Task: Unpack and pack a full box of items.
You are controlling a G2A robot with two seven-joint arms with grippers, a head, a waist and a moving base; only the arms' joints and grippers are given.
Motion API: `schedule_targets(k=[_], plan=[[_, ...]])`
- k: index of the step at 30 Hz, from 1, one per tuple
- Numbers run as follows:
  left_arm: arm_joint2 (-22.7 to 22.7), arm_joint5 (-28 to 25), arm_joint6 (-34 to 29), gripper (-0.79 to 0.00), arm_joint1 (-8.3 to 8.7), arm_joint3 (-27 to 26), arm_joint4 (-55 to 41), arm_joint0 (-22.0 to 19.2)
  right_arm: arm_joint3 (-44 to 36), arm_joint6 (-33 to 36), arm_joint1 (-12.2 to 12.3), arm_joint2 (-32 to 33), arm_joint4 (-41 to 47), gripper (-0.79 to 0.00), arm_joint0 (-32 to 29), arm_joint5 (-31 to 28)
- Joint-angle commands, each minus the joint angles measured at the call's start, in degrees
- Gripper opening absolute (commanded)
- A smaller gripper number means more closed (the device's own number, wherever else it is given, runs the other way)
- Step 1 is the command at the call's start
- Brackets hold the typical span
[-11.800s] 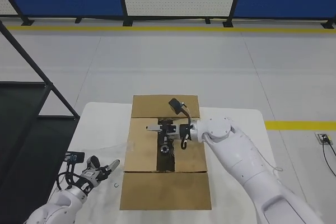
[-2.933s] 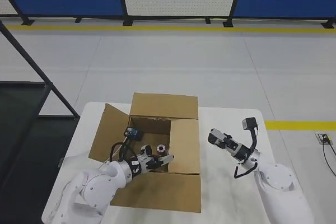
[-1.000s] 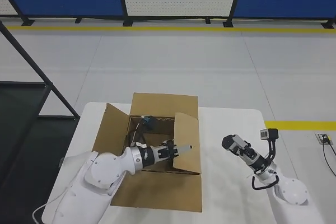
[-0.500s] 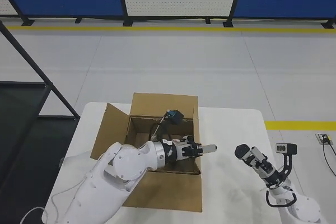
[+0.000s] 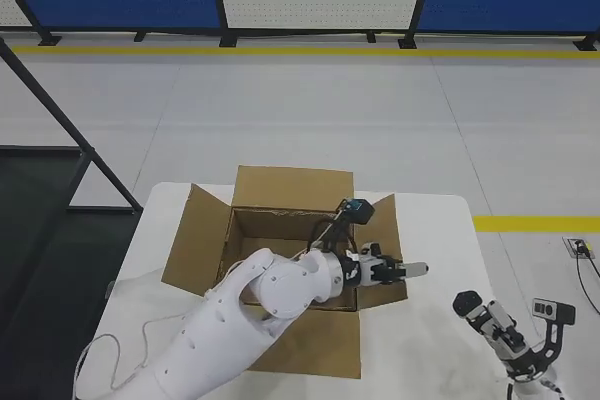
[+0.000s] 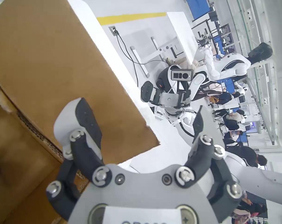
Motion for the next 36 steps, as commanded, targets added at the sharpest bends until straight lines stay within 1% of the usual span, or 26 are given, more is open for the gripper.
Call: schedule_targets(k=[1, 2, 17, 20, 23, 25, 28, 34, 36], plan=[[0.4, 1.0, 2.8, 0.000, -0.61, 1.3, 0.1, -0.2, -0.5, -0.2, 0.1, 0.6, -0.7, 0.000, -1.0, 0.2], [0.7, 0.9, 3.5, 0.000, -0.82, 1.4, 0.8, -0.2, -0.6, -1.2, 0.2, 1.1, -2.4, 0.000, -1.5, 1.1], [0.7, 0.9, 3.6, 0.000, -0.85, 1.5, 1.0, -0.2, -0.6, -1.2, 0.2, 1.1, -2.4, 0.000, -1.5, 1.1], [-0.5, 0.6, 5.6, 0.000, -0.64, 1.4, 1.0, 1.6, -1.8, -1.0, 0.3, 0.4, -3.8, 0.000, -1.6, 2.4], [-1.1, -0.1, 4.6, 0.000, -0.66, 2.6, 1.2, 2.1, -2.9, -0.5, 0.4, 0.2, -3.4, 0.000, -2.1, 2.8], [-0.7, -1.2, 3.7, 0.000, -1.14, 4.3, 0.4, 1.5, -3.6, 0.9, 0.6, 0.6, -2.1, 0.000, -2.9, 2.2], [0.6, -2.5, 3.1, 0.000, -2.35, 7.6, -0.6, -0.4, -4.1, 3.2, 0.9, 1.3, 0.7, 0.000, -4.3, 1.1], [4.0, -4.4, 3.2, 0.000, -5.43, 14.2, -3.0, -4.0, -4.4, 10.5, 1.4, 1.2, 8.2, 0.000, -6.3, -0.9], [5.2, -4.8, 2.8, 0.000, -6.53, 16.9, -3.7, -5.1, -4.7, 11.4, 1.5, 1.0, 9.7, 0.000, -6.4, -0.3]])
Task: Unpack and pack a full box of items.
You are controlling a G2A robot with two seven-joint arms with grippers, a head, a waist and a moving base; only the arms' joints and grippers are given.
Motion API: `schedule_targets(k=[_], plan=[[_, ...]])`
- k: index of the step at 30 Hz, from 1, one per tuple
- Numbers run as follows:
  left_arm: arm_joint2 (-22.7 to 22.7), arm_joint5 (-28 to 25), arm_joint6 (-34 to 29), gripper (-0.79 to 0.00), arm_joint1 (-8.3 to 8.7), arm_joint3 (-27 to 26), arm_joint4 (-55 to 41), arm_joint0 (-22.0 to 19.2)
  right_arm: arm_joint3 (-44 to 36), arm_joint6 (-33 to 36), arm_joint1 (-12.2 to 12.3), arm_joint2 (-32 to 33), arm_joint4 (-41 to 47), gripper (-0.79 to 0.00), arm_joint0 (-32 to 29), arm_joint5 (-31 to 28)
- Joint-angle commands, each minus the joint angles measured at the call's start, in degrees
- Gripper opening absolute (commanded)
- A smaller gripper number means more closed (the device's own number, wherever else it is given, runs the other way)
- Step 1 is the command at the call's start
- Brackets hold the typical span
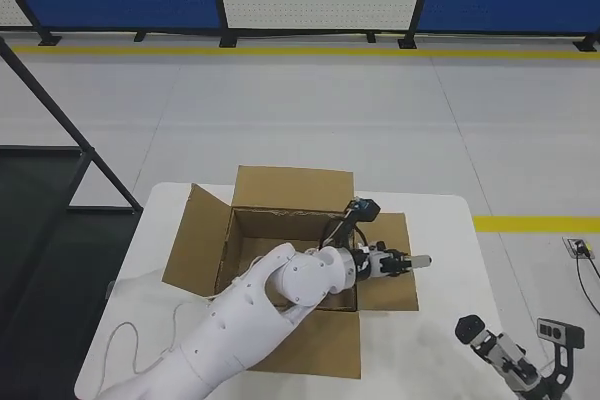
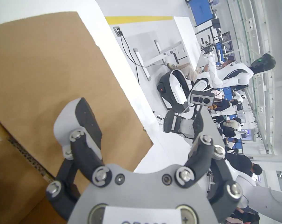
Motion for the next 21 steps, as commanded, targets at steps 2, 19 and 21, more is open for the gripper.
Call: schedule_targets(k=[2, 19, 21], plan=[[1.8, -0.6, -0.2, 0.000, -1.75, 3.9, -1.2, -1.3, -0.8, 0.4, 0.1, -0.8, 1.3, 0.000, -0.2, 0.4], [4.6, -1.4, -0.3, 0.000, -7.80, 15.1, -3.3, -3.3, -2.1, -0.1, 0.7, -4.0, -1.0, 0.000, 1.1, 0.1], [4.7, -0.5, -1.0, 0.000, -8.16, 15.4, -2.8, -3.3, -2.1, -0.2, 0.7, -4.1, -1.0, 0.000, 1.1, 0.0]])
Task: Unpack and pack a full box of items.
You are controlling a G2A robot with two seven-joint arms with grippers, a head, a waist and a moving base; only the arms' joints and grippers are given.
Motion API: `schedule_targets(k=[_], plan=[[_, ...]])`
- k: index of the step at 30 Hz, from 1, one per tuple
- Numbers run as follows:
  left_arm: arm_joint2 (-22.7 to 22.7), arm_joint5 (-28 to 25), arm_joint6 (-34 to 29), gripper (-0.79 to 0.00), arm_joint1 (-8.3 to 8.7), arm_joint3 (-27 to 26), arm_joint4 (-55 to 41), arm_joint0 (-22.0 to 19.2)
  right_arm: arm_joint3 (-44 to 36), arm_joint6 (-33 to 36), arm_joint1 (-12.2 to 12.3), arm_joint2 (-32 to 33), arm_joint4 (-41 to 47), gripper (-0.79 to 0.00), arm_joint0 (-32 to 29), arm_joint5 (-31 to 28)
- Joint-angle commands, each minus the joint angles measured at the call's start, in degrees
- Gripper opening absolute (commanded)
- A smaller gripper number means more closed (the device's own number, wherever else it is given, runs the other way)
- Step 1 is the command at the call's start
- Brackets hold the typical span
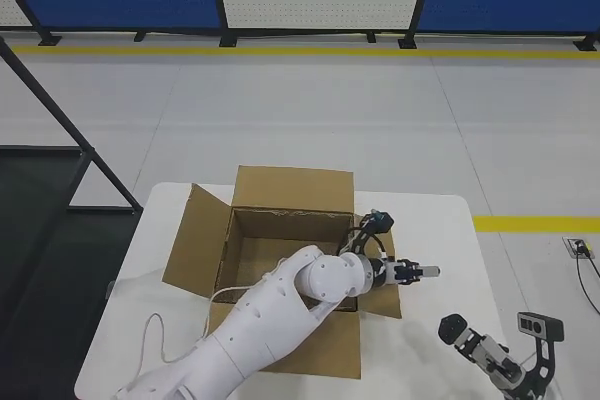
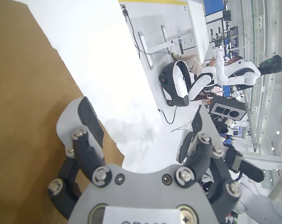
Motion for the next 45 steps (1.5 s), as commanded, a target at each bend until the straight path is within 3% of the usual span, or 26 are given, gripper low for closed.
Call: schedule_targets(k=[1, 11, 16, 19, 24, 28, 33, 37, 45], plan=[[0.0, 0.8, -0.4, 0.000, -0.29, 0.3, 0.3, -0.1, 0.0, 0.0, 0.0, 0.0, 0.2, 0.000, 0.0, -0.1], [-1.9, 0.7, 1.3, 0.000, -1.09, -0.1, 2.4, 0.6, 0.9, -1.3, 0.4, 0.5, 1.2, 0.000, -0.5, -0.1], [-6.6, -5.9, 3.4, 0.000, 0.67, -4.9, 3.2, 3.4, 0.4, -3.5, 0.4, -0.1, 0.3, 0.000, 0.4, 2.2], [-10.9, -9.2, 5.2, 0.000, 2.80, -10.3, 6.3, 7.0, -1.3, -4.0, 0.4, -0.5, -0.6, 0.000, 0.5, 2.6], [-20.6, -7.1, 8.0, 0.000, 7.20, -28.0, 15.5, 17.9, -5.5, -4.9, 0.4, -1.7, -1.9, 0.000, 0.8, 2.5], [-29.2, -2.8, 9.0, 0.000, 10.45, -47.4, 24.4, 32.3, -8.6, -8.7, 0.1, -3.1, -3.2, 0.000, 2.0, 0.4], [-36.5, -0.8, 12.7, 0.000, 12.61, -63.0, 31.1, 48.7, -11.9, -11.8, -0.3, -5.8, -4.4, 0.000, 3.0, -0.8], [-40.5, -1.6, 14.8, 0.000, 13.55, -68.8, 32.3, 58.5, -12.2, -12.9, -0.4, -6.4, -5.4, 0.000, 3.2, 0.6], [-40.7, -1.6, 14.7, 0.000, 13.62, -69.1, 32.4, 59.2, -12.2, -12.9, -0.4, -6.4, -5.4, 0.000, 3.2, 0.6]])
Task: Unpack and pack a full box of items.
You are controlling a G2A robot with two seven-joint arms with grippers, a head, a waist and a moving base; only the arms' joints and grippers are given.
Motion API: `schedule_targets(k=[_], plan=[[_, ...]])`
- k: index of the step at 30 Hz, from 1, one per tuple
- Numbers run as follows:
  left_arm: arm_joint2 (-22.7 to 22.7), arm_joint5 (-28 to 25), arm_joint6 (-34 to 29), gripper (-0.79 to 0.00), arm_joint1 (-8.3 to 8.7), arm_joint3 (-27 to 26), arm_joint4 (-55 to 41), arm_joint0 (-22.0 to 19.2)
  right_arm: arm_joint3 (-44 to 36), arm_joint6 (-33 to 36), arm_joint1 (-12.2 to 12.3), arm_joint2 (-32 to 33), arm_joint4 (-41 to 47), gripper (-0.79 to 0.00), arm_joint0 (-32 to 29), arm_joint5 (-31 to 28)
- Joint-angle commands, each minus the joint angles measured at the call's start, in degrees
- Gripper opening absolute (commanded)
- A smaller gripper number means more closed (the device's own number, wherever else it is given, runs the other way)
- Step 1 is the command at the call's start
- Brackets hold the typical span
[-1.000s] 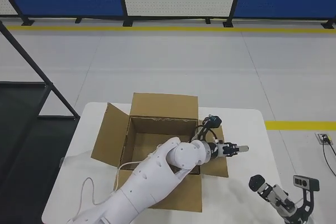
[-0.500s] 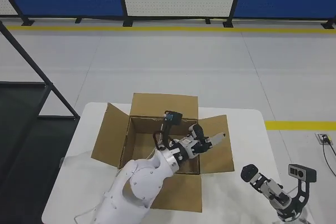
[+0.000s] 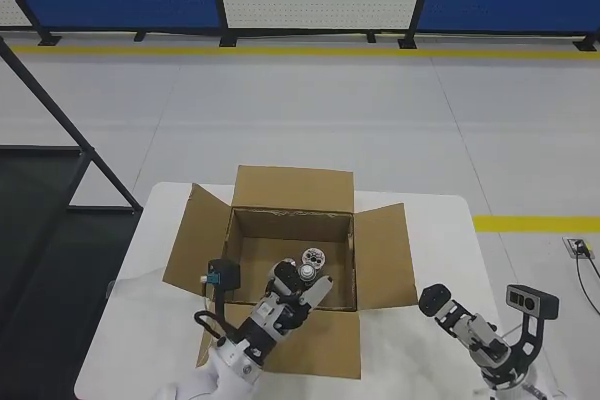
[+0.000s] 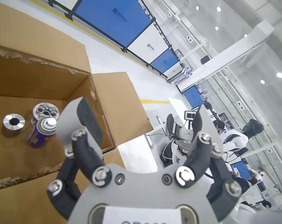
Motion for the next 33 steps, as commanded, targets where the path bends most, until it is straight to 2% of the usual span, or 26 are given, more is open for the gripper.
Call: schedule_targets(k=[1, 11, 16, 19, 24, 28, 33], plan=[[0.0, 0.0, 0.0, 0.000, 0.00, 0.0, 0.0, 0.0, 0.0, 0.0, 0.0, 0.0, 0.0, 0.000, 0.0, 0.0], [0.1, 0.4, 0.3, 0.000, -0.04, 0.0, -0.6, 0.1, 0.0, 0.0, 0.0, 0.0, 0.0, 0.000, 0.0, 0.0], [-2.1, 1.2, 3.4, 0.000, -0.10, -1.6, -4.7, 0.7, -3.9, 1.4, 0.0, -1.5, -7.6, 0.000, 1.5, -3.3], [-6.5, 0.5, 5.5, 0.000, 0.14, -3.5, -7.9, 2.9, -5.3, 3.3, 0.2, -3.2, -13.9, 0.000, 4.7, -1.8], [-15.9, -1.6, 7.3, 0.000, 0.64, -8.0, -14.7, 7.9, -8.6, 2.3, 0.0, -7.1, -28.6, 0.000, 10.9, 7.1], [-25.0, -4.5, 10.5, 0.000, 0.90, -11.7, -19.1, 14.5, -10.7, 1.6, -0.4, -13.4, -42.2, 0.000, 17.6, 15.3], [-34.1, -9.9, 14.5, 0.000, 0.84, -12.2, -25.3, 21.7, -8.8, 3.1, -1.1, -21.1, -53.4, 0.000, 25.9, 21.9]])
